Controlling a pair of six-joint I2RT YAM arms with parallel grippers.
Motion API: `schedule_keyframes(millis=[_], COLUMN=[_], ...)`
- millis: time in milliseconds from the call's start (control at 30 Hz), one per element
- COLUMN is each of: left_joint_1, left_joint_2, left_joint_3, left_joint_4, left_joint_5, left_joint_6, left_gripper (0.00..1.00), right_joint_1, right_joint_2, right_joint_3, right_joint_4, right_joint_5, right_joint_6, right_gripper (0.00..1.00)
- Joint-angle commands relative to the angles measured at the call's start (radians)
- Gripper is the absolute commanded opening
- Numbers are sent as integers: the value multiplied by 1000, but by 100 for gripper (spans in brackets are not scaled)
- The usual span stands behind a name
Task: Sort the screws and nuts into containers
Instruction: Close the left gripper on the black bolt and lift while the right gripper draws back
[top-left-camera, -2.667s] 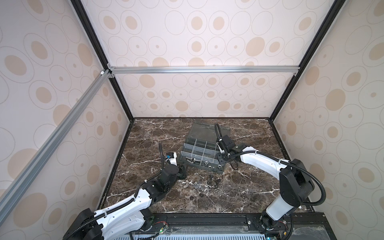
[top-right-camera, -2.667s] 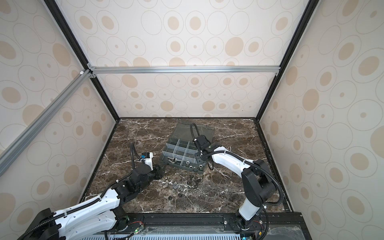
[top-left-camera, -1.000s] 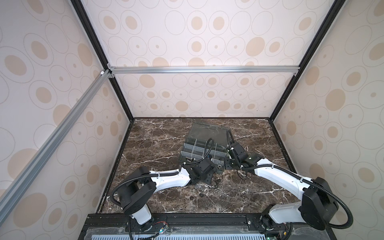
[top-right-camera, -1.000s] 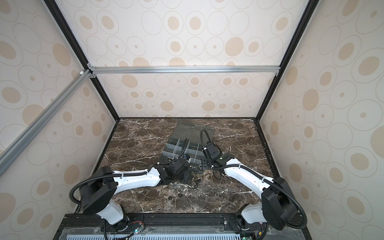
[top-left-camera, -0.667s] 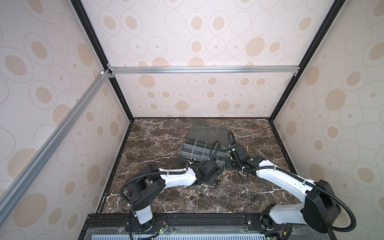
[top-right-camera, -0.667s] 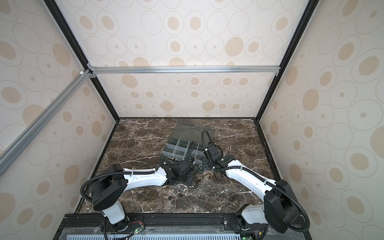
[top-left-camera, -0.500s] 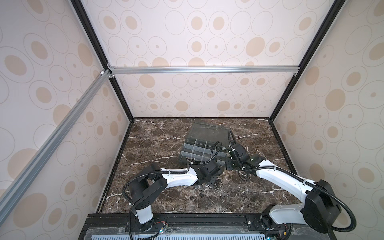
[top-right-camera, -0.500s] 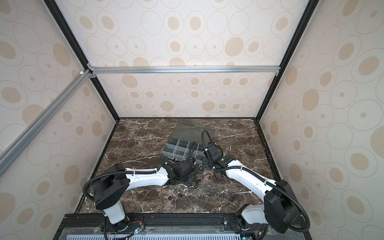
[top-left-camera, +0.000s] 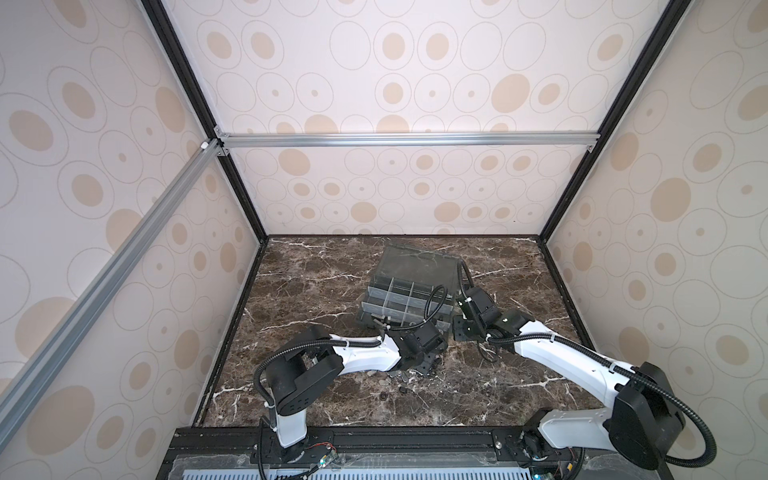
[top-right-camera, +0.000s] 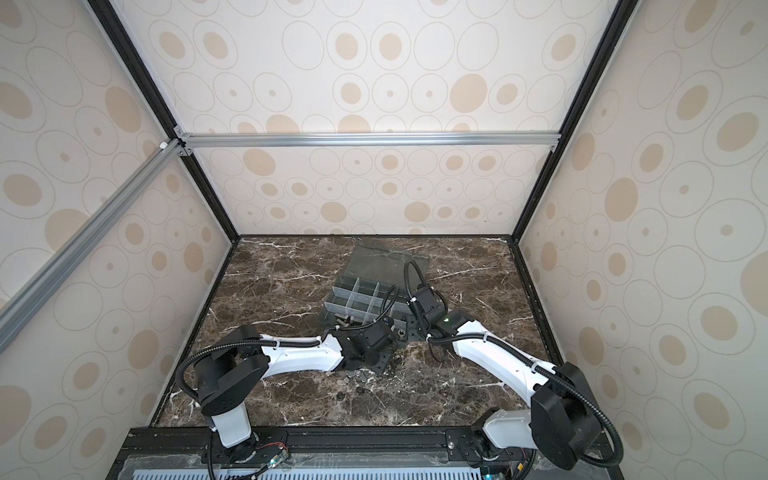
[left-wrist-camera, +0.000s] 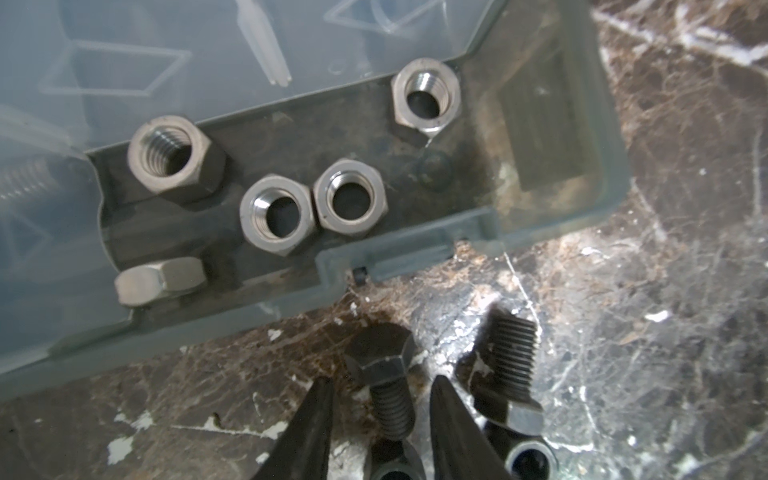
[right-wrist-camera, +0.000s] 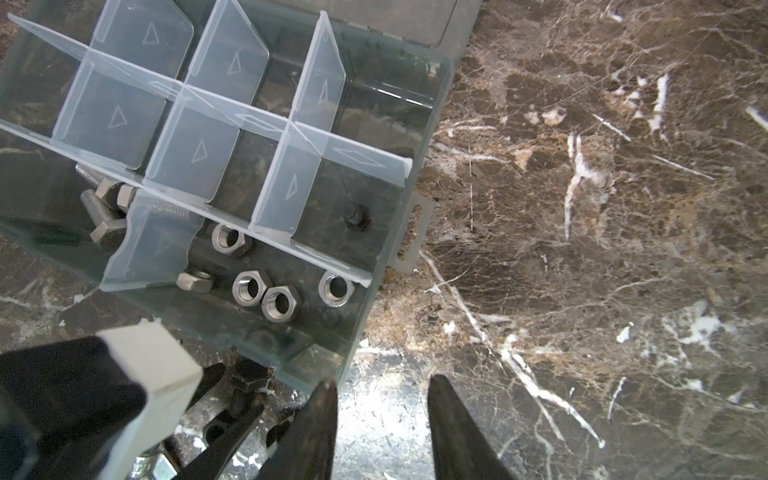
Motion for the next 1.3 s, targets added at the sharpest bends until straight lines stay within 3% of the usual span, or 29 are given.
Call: schedule_keyframes(millis=[0, 433, 733, 933, 1267], left_joint_1=[-14, -15, -15, -14, -15], left_joint_2=[15, 7, 31, 27, -88], left_joint_3=[28, -13, -27, -42, -61], left_joint_4=[-18, 16, 22, 33, 40], left_joint_5=[-27, -67, -59, -63, -84], left_joint_6=[12, -7, -6, -10, -4], left_gripper=[36, 21, 23, 17, 12], right_joint_1=[-4, -3, -3, -3, -3], right_joint_2=[-26, -32, -28, -29, -48], right_joint_3=[-13, -33, -33, -35, -39], right_joint_4=[-24, -20, -18, -17, -24], right_joint_5=[17, 23, 19, 21, 38], right_joint_6=[15, 33, 34, 37, 36], right_gripper=[40, 40, 40, 40, 40])
